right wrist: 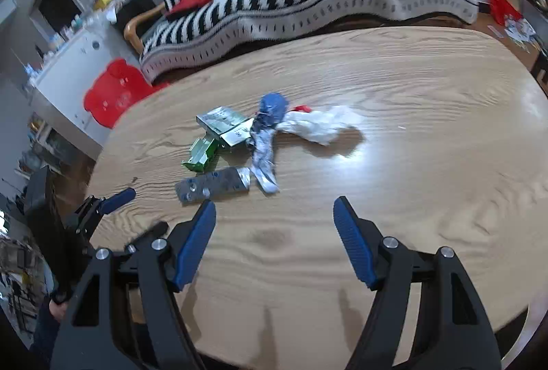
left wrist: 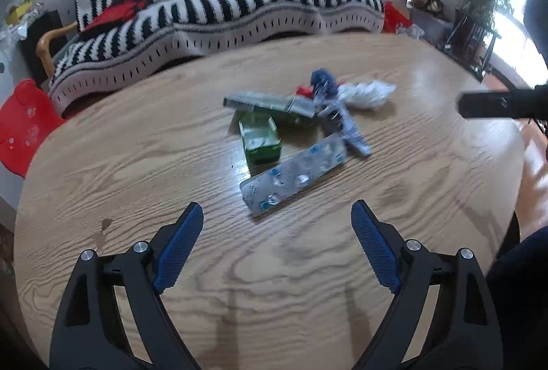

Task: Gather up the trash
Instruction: 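Return both tools to the table above the remaining trash, then grasp the clear blister strip with the left tool while the right tool grasps the foil wrapper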

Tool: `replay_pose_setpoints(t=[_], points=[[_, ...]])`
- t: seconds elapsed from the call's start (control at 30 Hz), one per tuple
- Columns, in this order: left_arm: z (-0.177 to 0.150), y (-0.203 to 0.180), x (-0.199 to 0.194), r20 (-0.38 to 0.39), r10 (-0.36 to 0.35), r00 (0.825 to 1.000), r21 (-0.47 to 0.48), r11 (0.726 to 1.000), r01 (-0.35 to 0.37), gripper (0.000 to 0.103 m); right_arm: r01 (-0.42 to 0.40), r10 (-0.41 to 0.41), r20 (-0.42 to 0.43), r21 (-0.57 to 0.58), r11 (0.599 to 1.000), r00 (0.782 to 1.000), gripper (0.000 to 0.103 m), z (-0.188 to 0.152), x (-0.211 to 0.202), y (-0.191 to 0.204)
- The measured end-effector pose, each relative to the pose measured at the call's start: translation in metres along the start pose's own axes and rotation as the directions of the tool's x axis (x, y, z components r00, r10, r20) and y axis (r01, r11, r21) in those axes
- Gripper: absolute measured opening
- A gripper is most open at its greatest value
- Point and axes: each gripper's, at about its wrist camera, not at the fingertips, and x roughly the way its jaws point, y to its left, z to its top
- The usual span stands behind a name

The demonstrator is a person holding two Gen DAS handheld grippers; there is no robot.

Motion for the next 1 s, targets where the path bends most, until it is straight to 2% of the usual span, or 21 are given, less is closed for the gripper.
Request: replay_pose_setpoints(t=[0.17, 0.23, 0.3, 0.37, 0.43, 0.47, 0.57, 0.6, 0.63, 0.67, 0.8, 0.83, 0.9, 0.93, 1.0], points=[[0.01, 0.002, 0.041, -0.05, -0.038, 0.998, 0.027, 0.999, 0.039, 0.086, 0.029, -0.029, -0.065, -0.004, 1.0, 0.997, 0.068, 0.021, 0.057, 0.008], [0.015, -0.003, 0.056, -0.05, -0.016, 0.999, 0.072, 0.997, 0.02, 0.086, 0.04, -0.04, -0.091, -0.007, 0.999, 0.995, 0.066, 0.026, 0.08, 0.011], [0.017, -0.001, 0.07, -0.065, -0.015, 0.998, 0.074, 0.997, 0.02, 0.086, 0.054, -0.055, -0.107, -0.01, 0.998, 0.993, 0.064, 0.031, 0.098, 0.013], [0.018, 0.004, 0.079, -0.082, -0.032, 0.996, 0.035, 0.999, 0.035, 0.086, 0.06, -0.061, -0.123, -0.013, 0.998, 0.99, 0.06, 0.033, 0.113, 0.016], [0.019, 0.003, 0.086, -0.084, -0.013, 0.996, 0.049, 0.999, 0.017, 0.085, 0.065, -0.066, -0.119, -0.017, 0.998, 0.991, 0.059, 0.035, 0.122, 0.018], [0.019, 0.0, 0.086, -0.075, -0.014, 0.997, 0.069, 0.997, 0.019, 0.084, 0.065, -0.066, -0.119, -0.015, 0.998, 0.991, 0.055, 0.036, 0.123, 0.017], [0.019, -0.007, 0.085, -0.073, -0.04, 0.997, 0.085, 0.995, 0.046, 0.072, 0.054, -0.054, -0.132, -0.007, 0.999, 0.99, 0.04, 0.038, 0.126, 0.016], [0.019, -0.012, 0.083, -0.069, -0.047, 0.997, 0.1, 0.994, 0.054, 0.063, 0.052, -0.053, -0.139, -0.009, 0.999, 0.989, 0.036, 0.037, 0.128, 0.015], [0.018, -0.013, 0.083, -0.07, -0.052, 0.996, 0.105, 0.993, 0.059, 0.059, 0.055, -0.057, -0.149, -0.015, 0.998, 0.987, 0.028, 0.037, 0.13, 0.014], [0.018, -0.016, 0.082, -0.077, -0.048, 0.996, 0.112, 0.992, 0.056, 0.058, 0.057, -0.059, -0.151, -0.019, 0.998, 0.987, 0.025, 0.037, 0.132, 0.014], [0.014, -0.023, 0.066, -0.078, -0.045, 0.996, 0.118, 0.992, 0.054, 0.033, 0.076, -0.079, -0.108, -0.031, 0.997, 0.991, 0.021, 0.037, 0.118, 0.014], [0.014, -0.022, 0.061, -0.084, -0.062, 0.995, 0.098, 0.993, 0.07, 0.022, 0.065, -0.067, -0.097, -0.025, 0.998, 0.993, 0.021, 0.037, 0.111, 0.013], [0.012, -0.021, 0.055, -0.096, -0.085, 0.992, 0.073, 0.993, 0.092, 0.021, 0.056, -0.058, -0.072, -0.026, 0.998, 0.996, 0.02, 0.034, 0.098, 0.011], [0.009, -0.023, 0.049, -0.1, -0.091, 0.991, 0.066, 0.993, 0.098, 0.013, 0.049, -0.05, -0.061, -0.024, 0.999, 0.997, 0.02, 0.033, 0.091, 0.011], [0.005, -0.026, 0.042, -0.102, -0.094, 0.99, 0.061, 0.993, 0.101, 0.012, 0.033, -0.033, -0.031, -0.019, 0.999, 0.999, 0.02, 0.03, 0.074, 0.01]])
